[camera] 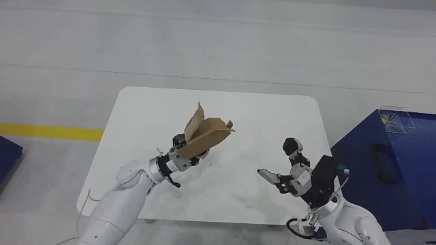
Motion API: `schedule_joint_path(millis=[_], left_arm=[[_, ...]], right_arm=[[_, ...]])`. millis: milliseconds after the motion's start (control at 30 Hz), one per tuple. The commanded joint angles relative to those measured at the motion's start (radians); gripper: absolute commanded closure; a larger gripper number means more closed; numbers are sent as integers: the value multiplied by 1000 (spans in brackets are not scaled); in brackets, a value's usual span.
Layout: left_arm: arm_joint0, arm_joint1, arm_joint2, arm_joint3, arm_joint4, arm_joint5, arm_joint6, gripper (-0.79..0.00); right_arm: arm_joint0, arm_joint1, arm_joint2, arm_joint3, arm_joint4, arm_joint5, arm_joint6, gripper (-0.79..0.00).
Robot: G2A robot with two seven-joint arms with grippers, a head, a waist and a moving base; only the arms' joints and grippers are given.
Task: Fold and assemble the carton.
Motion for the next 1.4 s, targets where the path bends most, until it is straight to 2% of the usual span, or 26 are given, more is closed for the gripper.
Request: schedule_joint_path(millis=[0, 67, 133, 167, 367, 567, 833, 1067, 1367], left_arm=[[0, 0, -1, -1, 42, -9, 2, 0], [4, 0, -4, -9, 46, -23, 22, 0], [17, 6, 3, -41, 193, -139, 102, 0], [30, 6, 11, -54, 227, -151, 120, 0], [74, 2, 14, -106, 222, -217, 135, 0], [83, -6, 50, -96, 255, -222, 114, 0], [83, -13, 75, -85, 256, -164, 122, 0], [90, -14, 70, -97, 271, -176, 124, 0], [99, -16, 65, -110, 259, -180, 117, 0]], right_arm=[[0, 0, 0, 0, 0, 0, 0, -785], [5, 1, 0, -4, -33, -4, 13, -785], [7, 0, -1, -13, -111, 29, -6, -785], [3, -2, -6, -11, -132, 50, -22, -785], [38, -11, -22, 32, -233, 183, -73, -785], [143, -25, -109, 133, -262, 237, -76, -785], [244, -36, -163, 207, -305, 289, 23, -785], [263, -38, -202, 260, -373, 242, 68, -785], [252, -44, -233, 305, -367, 212, 71, -785]])
